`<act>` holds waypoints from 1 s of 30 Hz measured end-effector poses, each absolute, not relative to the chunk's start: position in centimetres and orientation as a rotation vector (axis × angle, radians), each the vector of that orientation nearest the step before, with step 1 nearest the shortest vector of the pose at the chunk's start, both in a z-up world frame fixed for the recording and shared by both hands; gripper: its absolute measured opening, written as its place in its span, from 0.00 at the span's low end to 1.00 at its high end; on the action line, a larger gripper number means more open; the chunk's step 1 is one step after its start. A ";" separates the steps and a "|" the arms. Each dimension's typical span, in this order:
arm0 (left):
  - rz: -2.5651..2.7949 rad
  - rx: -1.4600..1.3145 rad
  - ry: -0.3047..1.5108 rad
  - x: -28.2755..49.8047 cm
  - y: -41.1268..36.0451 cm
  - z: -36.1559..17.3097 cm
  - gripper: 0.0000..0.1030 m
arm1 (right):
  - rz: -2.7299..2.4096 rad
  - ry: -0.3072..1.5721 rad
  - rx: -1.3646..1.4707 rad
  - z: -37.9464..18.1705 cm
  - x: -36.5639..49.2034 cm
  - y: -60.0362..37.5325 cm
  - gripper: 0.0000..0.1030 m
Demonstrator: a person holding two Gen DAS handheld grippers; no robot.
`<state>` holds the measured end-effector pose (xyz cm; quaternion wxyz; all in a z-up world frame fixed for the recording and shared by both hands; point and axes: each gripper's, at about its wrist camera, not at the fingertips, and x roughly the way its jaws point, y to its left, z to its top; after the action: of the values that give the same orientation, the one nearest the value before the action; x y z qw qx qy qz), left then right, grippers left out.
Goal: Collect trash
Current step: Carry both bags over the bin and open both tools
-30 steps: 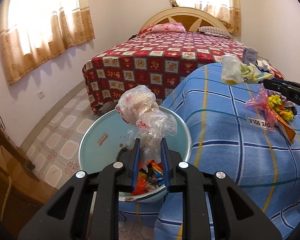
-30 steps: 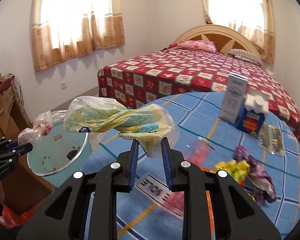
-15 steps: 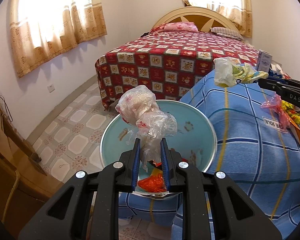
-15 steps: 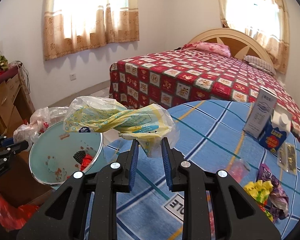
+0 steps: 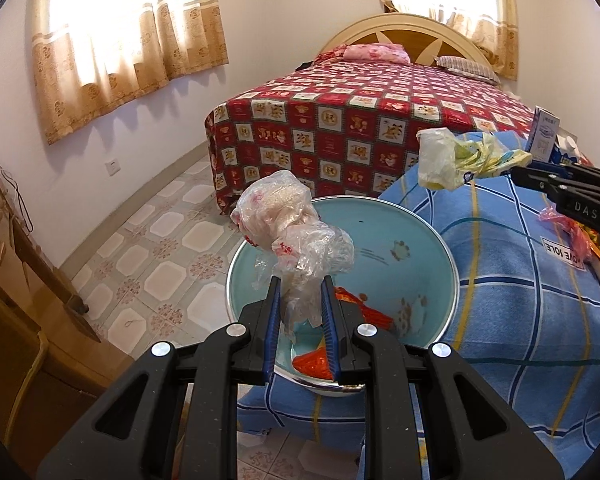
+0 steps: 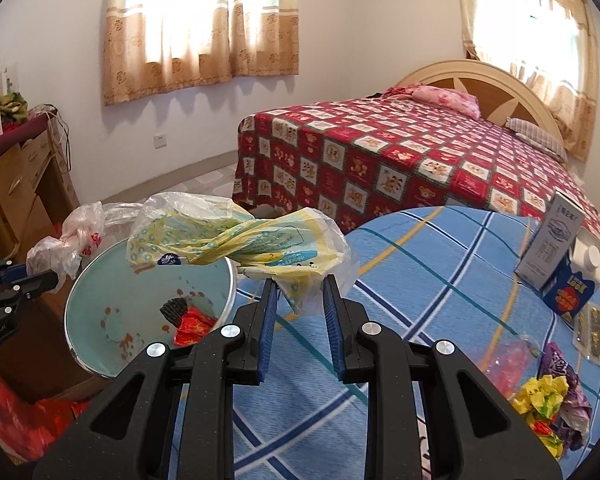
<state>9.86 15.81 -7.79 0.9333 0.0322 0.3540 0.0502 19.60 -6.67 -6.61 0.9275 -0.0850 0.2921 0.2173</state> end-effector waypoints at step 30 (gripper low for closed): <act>0.126 0.032 0.713 9.8 17.1 -7.8 0.19 | 0.489 0.605 -0.208 -7.2 19.5 -3.4 0.24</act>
<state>9.76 17.07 -7.80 0.9350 0.0158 0.3489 0.0617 19.53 -3.41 -7.23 0.9201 -0.1012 0.2942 0.2381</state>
